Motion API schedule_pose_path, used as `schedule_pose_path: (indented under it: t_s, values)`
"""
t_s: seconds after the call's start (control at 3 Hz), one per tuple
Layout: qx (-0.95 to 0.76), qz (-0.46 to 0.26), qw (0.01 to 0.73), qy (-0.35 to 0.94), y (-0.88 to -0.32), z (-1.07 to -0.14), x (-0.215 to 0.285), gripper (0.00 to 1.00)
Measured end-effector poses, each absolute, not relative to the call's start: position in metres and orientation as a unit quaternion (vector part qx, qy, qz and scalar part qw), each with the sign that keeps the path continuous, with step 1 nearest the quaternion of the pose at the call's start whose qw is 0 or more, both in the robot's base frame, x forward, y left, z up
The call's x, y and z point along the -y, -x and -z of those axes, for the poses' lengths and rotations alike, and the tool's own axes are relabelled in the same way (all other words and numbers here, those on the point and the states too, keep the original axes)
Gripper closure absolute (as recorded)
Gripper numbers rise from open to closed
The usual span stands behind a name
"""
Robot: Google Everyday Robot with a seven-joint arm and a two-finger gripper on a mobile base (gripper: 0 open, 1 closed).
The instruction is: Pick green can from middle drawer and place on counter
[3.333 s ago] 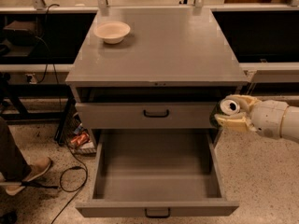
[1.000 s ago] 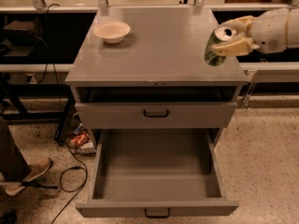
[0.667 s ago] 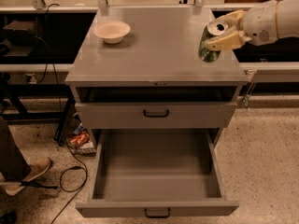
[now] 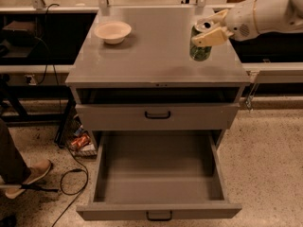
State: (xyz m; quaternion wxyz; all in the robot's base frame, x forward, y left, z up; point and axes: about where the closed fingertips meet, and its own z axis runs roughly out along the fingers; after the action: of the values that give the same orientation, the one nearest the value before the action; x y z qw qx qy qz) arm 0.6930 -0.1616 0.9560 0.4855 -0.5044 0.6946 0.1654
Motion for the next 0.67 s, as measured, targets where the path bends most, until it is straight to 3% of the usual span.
schedule_pose_path:
  t_s: [0.67]
  values:
    - [-0.746,-0.181,0.470,0.436,-0.728,-0.942,0.139,1.00]
